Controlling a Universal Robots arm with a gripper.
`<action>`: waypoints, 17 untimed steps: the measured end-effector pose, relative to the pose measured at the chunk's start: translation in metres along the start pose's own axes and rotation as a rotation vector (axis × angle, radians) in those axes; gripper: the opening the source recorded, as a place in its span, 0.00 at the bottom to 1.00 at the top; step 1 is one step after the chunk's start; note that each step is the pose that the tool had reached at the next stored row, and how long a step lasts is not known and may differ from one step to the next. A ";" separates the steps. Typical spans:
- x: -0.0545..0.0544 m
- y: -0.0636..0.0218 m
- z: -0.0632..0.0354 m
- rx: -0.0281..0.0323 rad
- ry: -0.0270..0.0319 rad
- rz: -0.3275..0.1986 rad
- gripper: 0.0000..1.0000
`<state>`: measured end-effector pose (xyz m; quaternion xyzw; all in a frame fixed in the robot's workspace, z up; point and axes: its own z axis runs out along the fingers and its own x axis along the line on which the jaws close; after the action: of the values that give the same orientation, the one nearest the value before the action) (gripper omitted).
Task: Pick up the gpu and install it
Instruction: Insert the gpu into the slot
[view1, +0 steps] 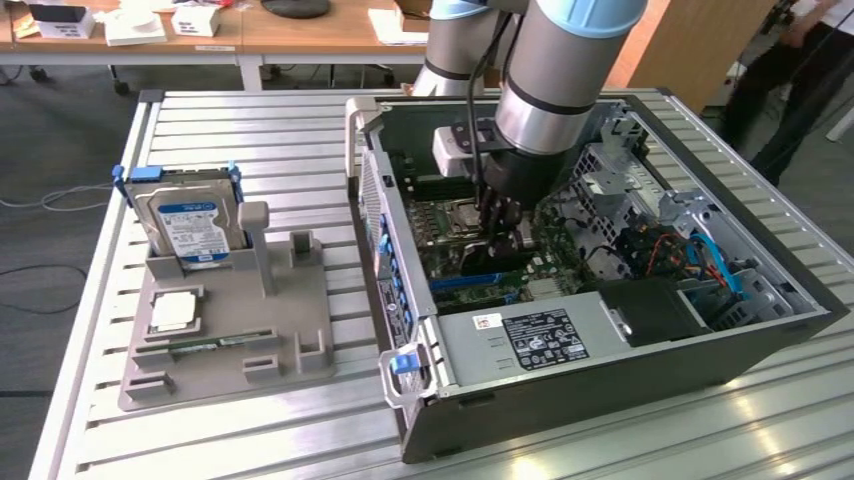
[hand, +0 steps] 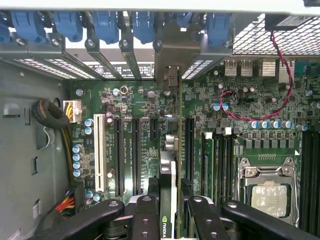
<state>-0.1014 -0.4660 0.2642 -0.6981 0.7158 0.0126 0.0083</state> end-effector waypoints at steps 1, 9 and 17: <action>0.000 0.0004 0.0001 0.0000 0.0001 0.000 0.27; 0.000 0.0008 0.0018 0.0003 -0.0005 0.002 0.27; 0.000 0.0008 0.0024 0.0001 -0.0001 0.003 0.27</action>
<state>-0.1022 -0.4657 0.2618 -0.6969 0.7170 0.0126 0.0084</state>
